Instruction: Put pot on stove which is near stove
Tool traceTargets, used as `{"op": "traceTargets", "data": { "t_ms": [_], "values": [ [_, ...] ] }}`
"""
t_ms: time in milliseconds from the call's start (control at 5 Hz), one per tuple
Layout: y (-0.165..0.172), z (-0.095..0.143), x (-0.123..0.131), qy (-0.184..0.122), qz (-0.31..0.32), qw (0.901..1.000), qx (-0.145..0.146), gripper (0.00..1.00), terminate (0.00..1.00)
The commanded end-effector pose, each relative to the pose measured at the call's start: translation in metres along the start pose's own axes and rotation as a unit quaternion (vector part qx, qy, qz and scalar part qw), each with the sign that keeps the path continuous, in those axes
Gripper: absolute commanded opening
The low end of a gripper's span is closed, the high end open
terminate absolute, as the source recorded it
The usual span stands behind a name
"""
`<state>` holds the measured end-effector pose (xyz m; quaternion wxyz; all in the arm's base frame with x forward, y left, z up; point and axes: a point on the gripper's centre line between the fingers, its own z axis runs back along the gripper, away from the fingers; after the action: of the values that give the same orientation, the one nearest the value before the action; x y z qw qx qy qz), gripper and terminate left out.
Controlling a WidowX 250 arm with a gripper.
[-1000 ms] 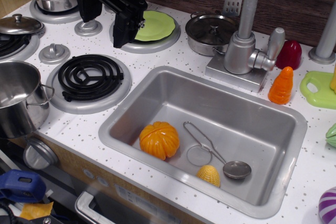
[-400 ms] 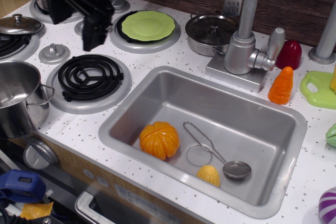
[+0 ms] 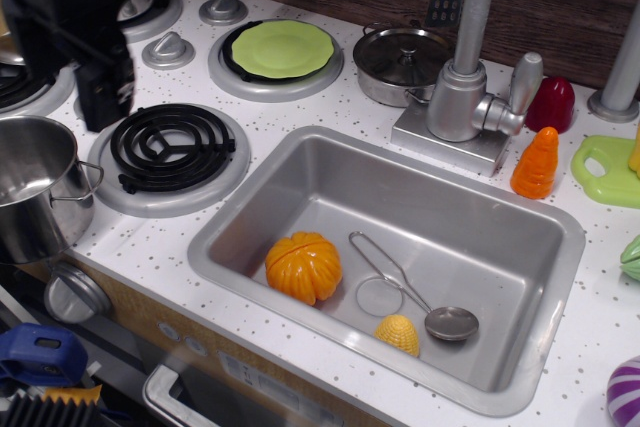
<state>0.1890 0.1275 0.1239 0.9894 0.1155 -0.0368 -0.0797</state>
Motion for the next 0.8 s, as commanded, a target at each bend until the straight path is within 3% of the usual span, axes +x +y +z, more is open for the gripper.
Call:
{"op": "traceTargets", "data": {
  "t_ms": [0,600],
  "values": [
    [0.013,-0.007,-0.029,-0.011,-0.005,0.9999,-0.011,1.0,0.0],
    [0.018,-0.049,-0.046,-0.031,-0.012,0.9989,-0.034,1.0,0.0]
  ]
}}
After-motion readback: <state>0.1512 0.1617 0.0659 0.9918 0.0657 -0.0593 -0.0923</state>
